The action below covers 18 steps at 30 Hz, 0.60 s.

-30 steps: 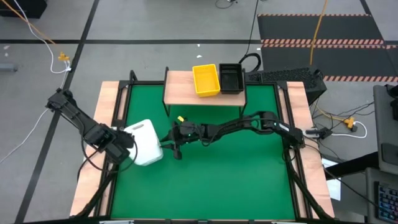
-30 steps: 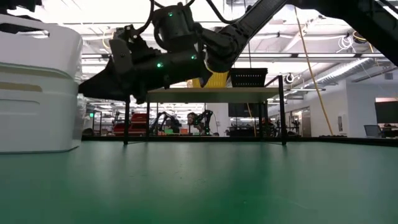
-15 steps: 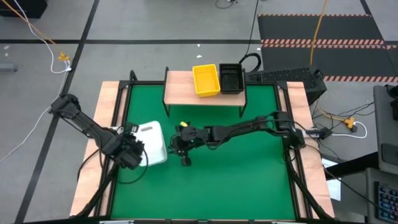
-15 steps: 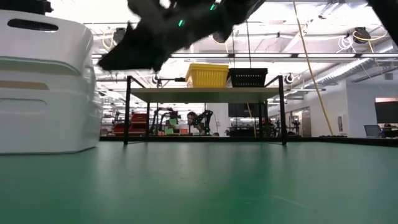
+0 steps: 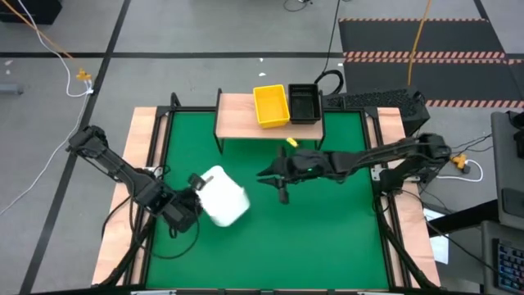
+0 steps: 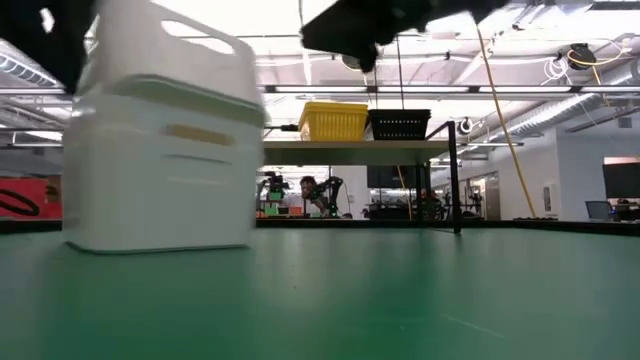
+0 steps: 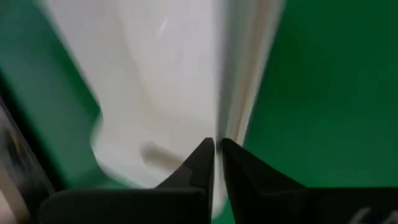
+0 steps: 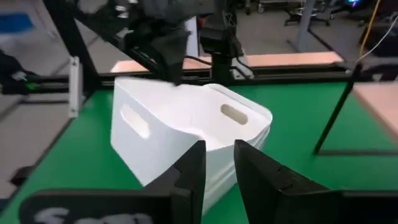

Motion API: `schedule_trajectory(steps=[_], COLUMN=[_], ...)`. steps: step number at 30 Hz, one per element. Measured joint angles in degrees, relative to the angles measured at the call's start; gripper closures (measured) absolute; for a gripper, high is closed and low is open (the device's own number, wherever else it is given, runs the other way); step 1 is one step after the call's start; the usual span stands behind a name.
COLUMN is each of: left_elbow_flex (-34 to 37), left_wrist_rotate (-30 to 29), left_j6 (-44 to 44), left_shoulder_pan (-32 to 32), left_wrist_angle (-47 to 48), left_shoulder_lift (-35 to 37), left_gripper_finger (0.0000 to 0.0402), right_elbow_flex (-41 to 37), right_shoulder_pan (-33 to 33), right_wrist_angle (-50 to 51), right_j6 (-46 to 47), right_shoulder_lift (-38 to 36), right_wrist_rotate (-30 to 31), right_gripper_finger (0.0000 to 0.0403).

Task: Stack baskets on shelf by color
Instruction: Stack the right white bin on the other white bins

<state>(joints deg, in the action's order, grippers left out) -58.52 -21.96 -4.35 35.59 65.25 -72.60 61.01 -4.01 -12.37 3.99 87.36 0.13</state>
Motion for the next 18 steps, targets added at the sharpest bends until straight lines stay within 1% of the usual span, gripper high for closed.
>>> schedule_trajectory(steps=[2, 5, 7, 10, 12, 14, 16, 18], left_elbow_flex=[0.0, 0.0, 0.0, 0.0, 0.0, -0.1, -0.1, -0.2], left_wrist_rotate=[-0.4, -0.7, -1.3, -2.6, -4.1, -5.0, -5.1, -5.1], left_j6=[-7.3, -15.2, -18.8, -22.2, -23.6, -24.5, -24.5, -24.5], left_shoulder_pan=[-0.6, -2.1, -2.9, -3.5, -3.7, -4.0, -4.1, -4.1], left_wrist_angle=[-6.1, -13.5, -16.7, -20.1, -21.5, -23.2, -23.8, -24.3], left_shoulder_lift=[-0.3, -2.0, -3.2, -4.0, -4.0, -3.5, -2.8, -2.7], left_gripper_finger=[0.0368, 0.0368, 0.0368, 0.0368, 0.0367, 0.0367, 0.0367, 0.0367], right_elbow_flex=[-4.0, -8.6, -10.5, -10.9, -9.0, -4.6, 1.3, 7.2], right_shoulder_pan=[0.0, -1.0, -1.7, -2.3, -2.3, -2.6, -3.2, -3.3], right_wrist_angle=[-2.5, -6.1, -9.0, -9.4, -7.1, -1.5, 7.9, 16.1], right_j6=[2.1, 4.6, 5.5, 5.5, 3.5, -1.5, -8.0, -13.7], right_shoulder_lift=[-2.6, -4.8, -5.2, -5.3, -5.5, -5.6, -5.7, -4.3], right_wrist_rotate=[-0.2, -1.8, -4.1, -7.5, -9.4, -9.8, -7.7, -5.7], right_gripper_finger=[0.0326, 0.0326, 0.0326, 0.0325, 0.0321, 0.0313, 0.0300, 0.0282])
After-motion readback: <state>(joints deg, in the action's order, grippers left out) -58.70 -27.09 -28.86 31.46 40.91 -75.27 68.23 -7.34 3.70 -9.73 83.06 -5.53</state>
